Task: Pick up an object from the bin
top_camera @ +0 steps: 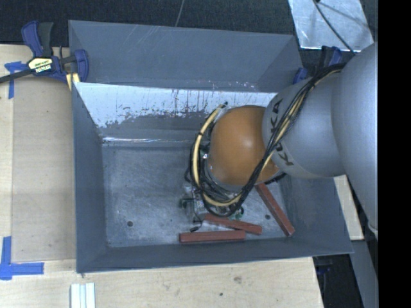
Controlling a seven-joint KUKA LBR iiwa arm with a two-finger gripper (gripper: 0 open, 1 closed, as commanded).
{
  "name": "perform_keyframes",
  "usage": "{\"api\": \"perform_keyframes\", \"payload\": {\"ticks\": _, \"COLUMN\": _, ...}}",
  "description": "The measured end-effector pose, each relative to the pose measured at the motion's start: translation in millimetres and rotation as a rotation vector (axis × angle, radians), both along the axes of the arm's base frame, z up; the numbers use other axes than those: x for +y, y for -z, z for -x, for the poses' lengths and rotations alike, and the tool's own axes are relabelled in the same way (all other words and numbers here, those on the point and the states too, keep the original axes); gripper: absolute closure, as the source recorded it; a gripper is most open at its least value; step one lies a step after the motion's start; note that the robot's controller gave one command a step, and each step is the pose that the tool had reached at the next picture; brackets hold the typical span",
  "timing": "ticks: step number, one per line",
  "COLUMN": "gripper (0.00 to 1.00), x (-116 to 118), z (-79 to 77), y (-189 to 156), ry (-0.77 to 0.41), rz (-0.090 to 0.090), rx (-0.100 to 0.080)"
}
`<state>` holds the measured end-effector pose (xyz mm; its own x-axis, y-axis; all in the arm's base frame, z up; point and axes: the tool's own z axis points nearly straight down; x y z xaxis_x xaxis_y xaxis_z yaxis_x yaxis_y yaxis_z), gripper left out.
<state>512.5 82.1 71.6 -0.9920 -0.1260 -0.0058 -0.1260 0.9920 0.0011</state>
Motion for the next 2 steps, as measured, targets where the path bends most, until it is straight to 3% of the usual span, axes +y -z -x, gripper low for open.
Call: {"api": "perform_keyframes", "payload": {"ticks": 2, "gripper": 1.0, "x": -0.1, "z": 0.5, "y": -2.1, "ry": 0.0, "rz": 0.0, "rx": 0.001}}
